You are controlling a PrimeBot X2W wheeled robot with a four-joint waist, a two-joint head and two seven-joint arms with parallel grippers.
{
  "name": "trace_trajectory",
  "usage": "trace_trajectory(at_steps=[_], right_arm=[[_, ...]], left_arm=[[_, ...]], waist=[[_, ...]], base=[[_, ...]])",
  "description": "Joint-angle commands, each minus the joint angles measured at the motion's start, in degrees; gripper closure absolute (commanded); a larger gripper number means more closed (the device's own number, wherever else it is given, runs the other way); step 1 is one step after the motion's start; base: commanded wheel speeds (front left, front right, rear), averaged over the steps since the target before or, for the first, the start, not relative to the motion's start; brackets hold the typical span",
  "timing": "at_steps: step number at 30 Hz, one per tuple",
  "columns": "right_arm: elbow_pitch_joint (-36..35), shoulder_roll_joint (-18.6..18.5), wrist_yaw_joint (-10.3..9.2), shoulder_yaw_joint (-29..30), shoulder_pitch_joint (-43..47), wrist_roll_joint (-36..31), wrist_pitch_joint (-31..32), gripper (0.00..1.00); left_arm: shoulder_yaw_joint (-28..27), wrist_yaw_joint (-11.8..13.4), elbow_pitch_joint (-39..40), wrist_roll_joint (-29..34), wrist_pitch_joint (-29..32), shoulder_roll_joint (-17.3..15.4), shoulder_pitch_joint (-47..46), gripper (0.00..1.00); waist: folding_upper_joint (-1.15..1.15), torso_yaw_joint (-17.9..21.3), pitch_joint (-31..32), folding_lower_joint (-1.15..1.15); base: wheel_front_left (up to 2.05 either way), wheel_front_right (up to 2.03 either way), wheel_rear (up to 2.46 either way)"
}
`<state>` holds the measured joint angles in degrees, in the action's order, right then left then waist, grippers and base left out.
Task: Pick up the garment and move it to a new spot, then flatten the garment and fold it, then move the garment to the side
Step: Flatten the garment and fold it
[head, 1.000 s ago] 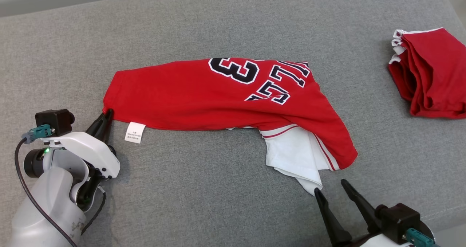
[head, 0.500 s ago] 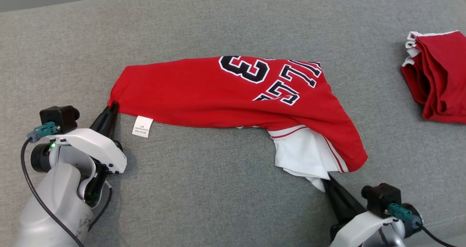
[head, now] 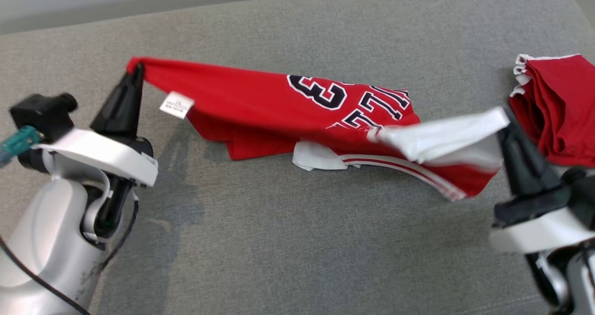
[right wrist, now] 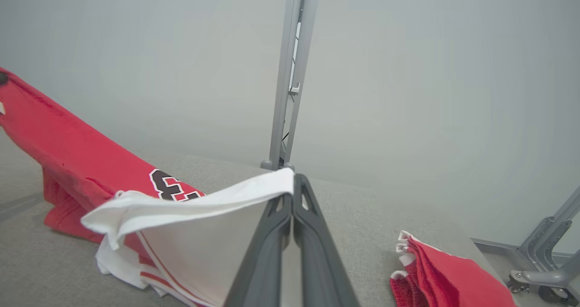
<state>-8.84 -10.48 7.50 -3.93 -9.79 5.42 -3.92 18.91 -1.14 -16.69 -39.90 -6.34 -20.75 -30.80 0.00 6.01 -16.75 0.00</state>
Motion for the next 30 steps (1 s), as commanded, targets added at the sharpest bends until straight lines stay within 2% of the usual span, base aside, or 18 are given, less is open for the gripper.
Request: trace_trajectory(at_steps=[1, 3, 10, 18, 23, 30], right_arm=[[-1.09, -1.11, -0.03, 0.60, -2.21, -0.35, 0.54, 1.00], [-1.73, -2.05, -0.03, 1.21, -3.82, -0.55, 0.86, 1.00], [-3.18, -5.64, -0.03, 3.94, -15.14, 1.36, 2.25, 1.00], [0.57, -5.22, -0.03, 4.54, -23.21, 6.67, 3.23, 1.00], [4.22, -4.91, -0.03, 4.49, -26.40, 9.08, 3.13, 1.00], [11.73, -5.21, -0.03, 2.71, -35.88, 12.13, 3.86, 1.00]], left_arm=[[-0.73, 1.03, 2.75, 0.33, 0.52, -1.22, 0.17, 1.00], [-0.99, 1.73, 5.21, 0.60, 0.99, -1.70, -0.07, 1.00], [-2.11, 6.60, 19.81, 3.37, 4.68, -4.26, -3.16, 1.00], [-2.48, 9.55, 26.62, 5.61, 7.30, -5.31, -6.69, 1.00], [-1.81, 9.21, 26.38, 5.20, 7.91, -4.65, -8.76, 1.00], [-0.19, 5.38, 18.96, 4.05, 8.51, -2.76, -18.44, 1.00]], waist=[[0.00, -0.60, 0.76, 0.00], [0.00, -0.90, 1.11, 0.00], [0.00, -3.13, 3.93, 0.00], [0.00, -4.60, 5.32, 0.00], [0.00, -5.14, 4.55, 0.00], [0.00, -5.79, 0.88, 0.00]], base=[[0.00, 0.00, 0.00], [0.00, 0.00, 0.00], [0.00, 0.00, 0.00], [0.00, 0.00, 0.00], [0.00, 0.00, 0.00], [0.00, 0.00, 0.00]])
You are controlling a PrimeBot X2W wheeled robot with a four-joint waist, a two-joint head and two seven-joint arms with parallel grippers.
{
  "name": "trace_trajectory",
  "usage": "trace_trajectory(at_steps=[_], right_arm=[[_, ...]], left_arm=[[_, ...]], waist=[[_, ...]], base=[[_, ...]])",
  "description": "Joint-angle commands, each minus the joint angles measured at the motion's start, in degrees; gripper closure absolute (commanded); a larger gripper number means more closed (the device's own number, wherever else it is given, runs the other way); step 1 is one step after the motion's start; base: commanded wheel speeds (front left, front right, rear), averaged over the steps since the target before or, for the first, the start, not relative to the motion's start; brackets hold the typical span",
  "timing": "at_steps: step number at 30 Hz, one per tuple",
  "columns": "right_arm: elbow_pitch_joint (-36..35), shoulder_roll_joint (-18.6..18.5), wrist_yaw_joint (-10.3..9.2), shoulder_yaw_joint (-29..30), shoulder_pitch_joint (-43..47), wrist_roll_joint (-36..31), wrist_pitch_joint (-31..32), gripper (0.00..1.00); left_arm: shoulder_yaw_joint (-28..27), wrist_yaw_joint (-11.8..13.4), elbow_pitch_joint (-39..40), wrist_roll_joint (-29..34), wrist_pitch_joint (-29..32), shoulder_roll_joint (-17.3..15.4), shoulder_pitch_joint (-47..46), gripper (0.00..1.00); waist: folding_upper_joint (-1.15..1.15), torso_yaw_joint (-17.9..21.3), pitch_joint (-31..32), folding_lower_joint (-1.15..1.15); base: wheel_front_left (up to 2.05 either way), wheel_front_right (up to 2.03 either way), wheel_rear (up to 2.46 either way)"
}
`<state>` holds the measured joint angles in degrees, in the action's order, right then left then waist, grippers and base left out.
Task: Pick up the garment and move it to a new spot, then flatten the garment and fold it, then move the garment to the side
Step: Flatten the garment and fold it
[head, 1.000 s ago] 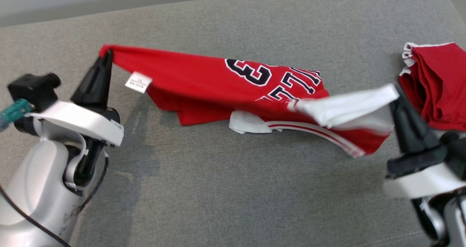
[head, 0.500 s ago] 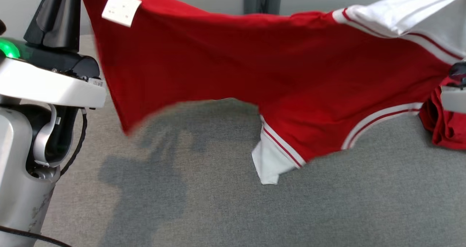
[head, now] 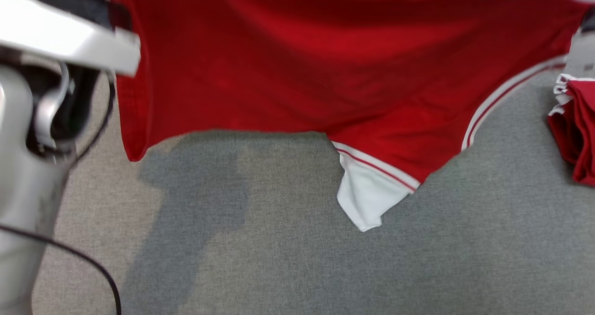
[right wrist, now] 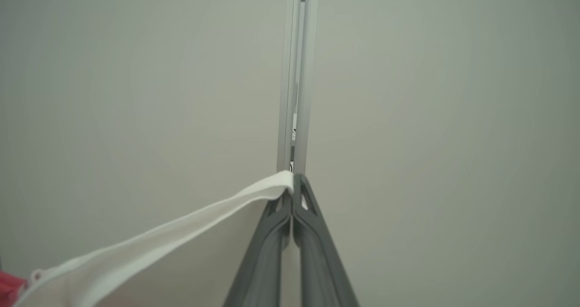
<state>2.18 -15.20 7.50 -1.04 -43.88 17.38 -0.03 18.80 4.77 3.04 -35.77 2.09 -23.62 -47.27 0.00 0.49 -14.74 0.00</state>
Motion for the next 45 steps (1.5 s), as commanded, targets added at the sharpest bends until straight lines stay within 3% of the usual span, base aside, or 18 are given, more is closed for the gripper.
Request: trace_trajectory(at_steps=[1, 7, 13, 15, 21, 32, 37, 45], right_arm=[[2.53, -0.69, -0.03, -0.52, -4.27, 0.71, 0.10, 1.00], [15.19, -0.62, -0.03, -3.02, -20.64, 2.91, -2.20, 1.00], [29.21, 2.49, -0.03, -3.04, -37.18, 4.77, -8.78, 1.00], [33.93, 4.81, -0.03, -2.95, -40.30, 6.38, -11.24, 1.00], [42.20, 6.49, -0.03, -6.10, -44.76, 7.43, -13.71, 1.00], [48.46, 5.19, -0.03, -13.72, -30.49, 15.37, -15.12, 1.00], [46.49, 5.46, -0.03, -15.55, -19.32, 19.56, -15.24, 1.00], [37.05, 4.99, -0.03, -16.24, 1.63, 23.01, -15.24, 1.00]], left_arm=[[0.14, -1.30, -2.79, 0.07, -0.19, 0.43, -4.62, 1.00], [0.64, -4.95, -18.34, 1.67, -3.36, 3.24, -20.64, 1.00], [0.05, -7.11, -33.43, 2.92, -8.52, 5.31, -34.09, 1.00], [-0.26, -7.62, -38.07, 3.14, -10.80, 5.57, -36.18, 1.00], [-0.20, -9.37, -46.38, 2.79, -14.07, 6.39, -39.40, 1.00], [-0.80, -11.43, -56.77, 0.56, -17.23, 10.39, -25.01, 1.00], [-5.17, -11.68, -52.91, 1.42, -17.24, 11.92, -14.05, 1.00], [-13.59, -11.82, -39.88, 5.56, -17.26, 14.57, 8.70, 1.00]], waist=[[0.00, -0.41, -1.83, 0.00], [0.00, -0.71, -4.93, 0.00], [0.00, -0.43, -8.17, 0.00], [0.00, -0.05, -8.45, 0.00], [0.00, 0.19, -10.29, 0.00], [0.00, -0.90, -12.95, 0.00], [0.00, -0.70, -12.80, 0.00], [0.00, 0.00, -8.87, 0.00]], base=[[0.00, 0.00, 0.00], [0.00, 0.00, 0.00], [0.00, 0.00, 0.00], [0.00, 0.00, 0.00], [0.00, 0.00, 0.00], [0.00, 0.00, 0.00], [0.00, 0.00, 0.00], [0.00, 0.00, 0.00]])
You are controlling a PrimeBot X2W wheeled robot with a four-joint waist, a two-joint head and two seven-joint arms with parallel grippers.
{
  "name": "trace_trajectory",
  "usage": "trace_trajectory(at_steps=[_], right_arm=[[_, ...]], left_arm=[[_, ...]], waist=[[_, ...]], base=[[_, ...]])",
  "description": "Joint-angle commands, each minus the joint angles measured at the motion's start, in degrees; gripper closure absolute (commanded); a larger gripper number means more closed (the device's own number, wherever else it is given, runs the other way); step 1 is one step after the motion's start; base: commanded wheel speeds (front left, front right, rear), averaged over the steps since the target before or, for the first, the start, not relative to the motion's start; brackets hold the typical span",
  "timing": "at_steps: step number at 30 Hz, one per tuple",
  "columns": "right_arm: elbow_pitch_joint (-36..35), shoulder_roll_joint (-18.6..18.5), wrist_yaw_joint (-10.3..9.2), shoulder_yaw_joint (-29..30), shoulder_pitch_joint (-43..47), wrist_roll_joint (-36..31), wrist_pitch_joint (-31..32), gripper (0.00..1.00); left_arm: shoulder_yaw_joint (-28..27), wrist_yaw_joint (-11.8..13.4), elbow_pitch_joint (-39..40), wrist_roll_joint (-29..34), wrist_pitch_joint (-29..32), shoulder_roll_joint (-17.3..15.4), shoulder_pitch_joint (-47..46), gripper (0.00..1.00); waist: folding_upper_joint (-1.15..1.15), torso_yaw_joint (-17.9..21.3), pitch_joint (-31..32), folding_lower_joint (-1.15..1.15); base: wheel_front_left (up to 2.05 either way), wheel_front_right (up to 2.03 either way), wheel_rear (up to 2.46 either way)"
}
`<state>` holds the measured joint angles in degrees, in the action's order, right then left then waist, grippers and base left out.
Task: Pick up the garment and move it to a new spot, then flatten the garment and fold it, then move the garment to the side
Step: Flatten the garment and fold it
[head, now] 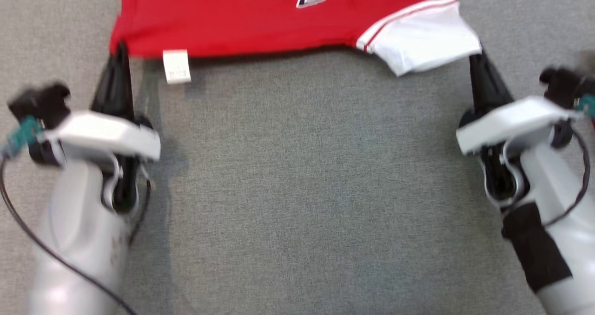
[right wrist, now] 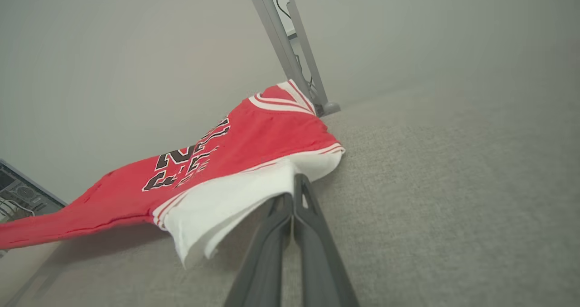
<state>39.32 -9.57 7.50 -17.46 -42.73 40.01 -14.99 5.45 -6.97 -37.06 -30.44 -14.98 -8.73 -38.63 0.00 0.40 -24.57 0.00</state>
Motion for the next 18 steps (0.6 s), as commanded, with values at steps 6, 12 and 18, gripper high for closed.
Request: trace_trajectory(at_steps=[6, 12, 18], right_arm=[[-6.32, -2.15, -0.03, 1.25, 13.14, 1.38, -0.29, 1.00], [-13.31, -3.45, -0.03, 3.26, 25.55, 1.84, 1.59, 1.00], [-22.10, -2.89, -0.03, 8.35, 36.04, -0.02, 6.40, 1.00]], left_arm=[[-2.15, -0.42, 9.03, 1.27, -0.19, 0.88, 14.47, 1.00], [-1.27, 1.69, 18.24, 2.25, 2.45, 0.07, 26.98, 1.00], [-1.28, 5.93, 30.07, 2.61, 9.34, -1.12, 37.09, 1.00]], waist=[[0.00, -0.33, 5.22, 0.00], [0.00, -0.73, 9.68, 0.00], [0.00, -0.67, 12.78, 0.00]], base=[[0.00, 0.00, 0.00], [0.00, 0.00, 0.00], [0.00, 0.00, 0.00]])
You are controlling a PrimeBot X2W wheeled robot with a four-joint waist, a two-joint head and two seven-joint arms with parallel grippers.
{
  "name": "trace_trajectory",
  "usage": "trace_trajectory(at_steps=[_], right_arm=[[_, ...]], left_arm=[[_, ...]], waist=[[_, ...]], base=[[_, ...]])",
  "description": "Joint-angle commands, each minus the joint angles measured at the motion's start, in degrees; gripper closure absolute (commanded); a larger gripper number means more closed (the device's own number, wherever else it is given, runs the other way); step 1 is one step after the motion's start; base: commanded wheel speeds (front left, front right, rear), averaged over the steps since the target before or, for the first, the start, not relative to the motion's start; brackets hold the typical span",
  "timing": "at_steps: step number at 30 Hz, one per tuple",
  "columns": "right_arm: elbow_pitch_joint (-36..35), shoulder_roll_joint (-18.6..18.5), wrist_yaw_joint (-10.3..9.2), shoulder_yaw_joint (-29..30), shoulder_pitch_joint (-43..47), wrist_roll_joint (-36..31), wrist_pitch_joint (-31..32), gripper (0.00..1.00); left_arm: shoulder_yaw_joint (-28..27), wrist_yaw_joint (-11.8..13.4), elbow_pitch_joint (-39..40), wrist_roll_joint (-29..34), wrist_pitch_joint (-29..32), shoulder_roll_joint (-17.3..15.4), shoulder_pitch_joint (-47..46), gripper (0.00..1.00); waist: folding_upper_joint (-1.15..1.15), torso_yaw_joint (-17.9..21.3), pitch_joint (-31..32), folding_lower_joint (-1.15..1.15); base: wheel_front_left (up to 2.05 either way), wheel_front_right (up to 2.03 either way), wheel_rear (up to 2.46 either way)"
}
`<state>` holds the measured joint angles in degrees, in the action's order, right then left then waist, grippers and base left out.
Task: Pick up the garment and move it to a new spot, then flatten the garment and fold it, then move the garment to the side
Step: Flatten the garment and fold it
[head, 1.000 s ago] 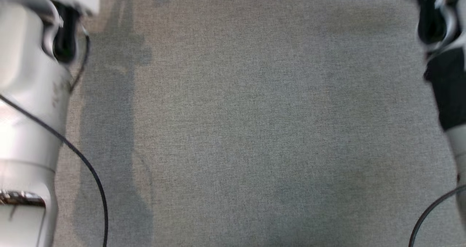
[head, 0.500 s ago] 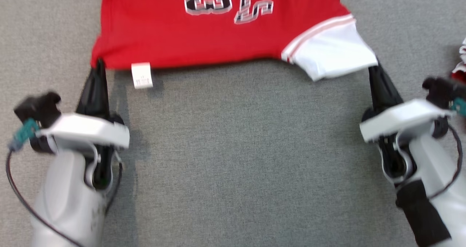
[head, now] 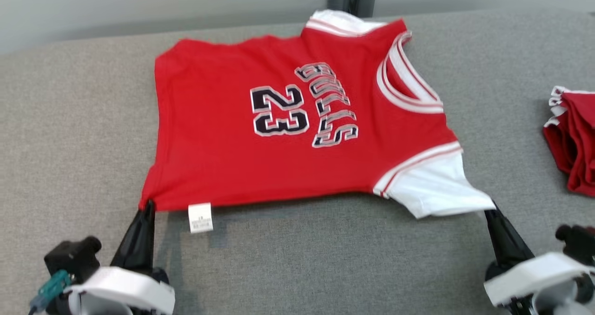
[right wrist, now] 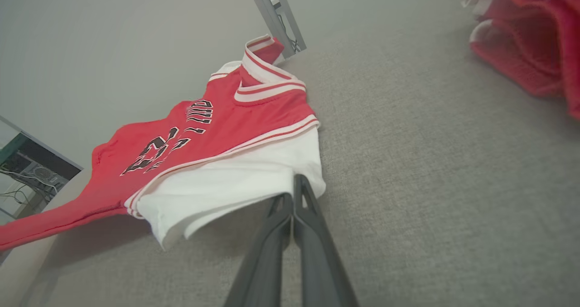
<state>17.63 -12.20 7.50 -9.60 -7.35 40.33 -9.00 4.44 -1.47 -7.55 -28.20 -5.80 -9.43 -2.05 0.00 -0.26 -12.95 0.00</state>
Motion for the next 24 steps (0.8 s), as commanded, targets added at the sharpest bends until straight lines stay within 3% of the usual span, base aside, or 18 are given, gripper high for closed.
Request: trace_trajectory(at_steps=[1, 9, 15, 24], right_arm=[[-2.41, 0.14, -0.03, 1.68, 2.69, -0.98, 1.79, 1.00], [-21.10, 5.65, -0.03, 11.21, 17.19, -8.13, 17.02, 1.00], [-33.48, 8.50, -0.03, 15.66, 24.81, -11.55, 29.22, 1.00], [-41.51, 9.18, -0.03, 19.39, 27.08, -13.04, 37.59, 1.00]], left_arm=[[-0.30, 1.37, 3.08, 0.39, 1.65, -0.62, 2.37, 1.00], [-0.55, 7.82, 20.82, 1.19, 12.59, -2.47, 13.32, 1.00], [-1.79, 11.59, 29.10, 2.35, 18.08, -4.07, 18.00, 1.00], [-2.79, 13.88, 33.95, 2.51, 22.06, -5.30, 20.16, 1.00]], waist=[[0.00, 0.00, 1.55, 0.00], [0.00, -0.18, 3.75, 0.00], [0.00, -0.24, 4.34, 0.00], [0.00, -0.40, 4.27, 0.00]], base=[[0.00, 0.00, 0.00], [0.00, 0.00, 0.00], [0.00, 0.00, 0.00], [0.00, 0.00, 0.00]])
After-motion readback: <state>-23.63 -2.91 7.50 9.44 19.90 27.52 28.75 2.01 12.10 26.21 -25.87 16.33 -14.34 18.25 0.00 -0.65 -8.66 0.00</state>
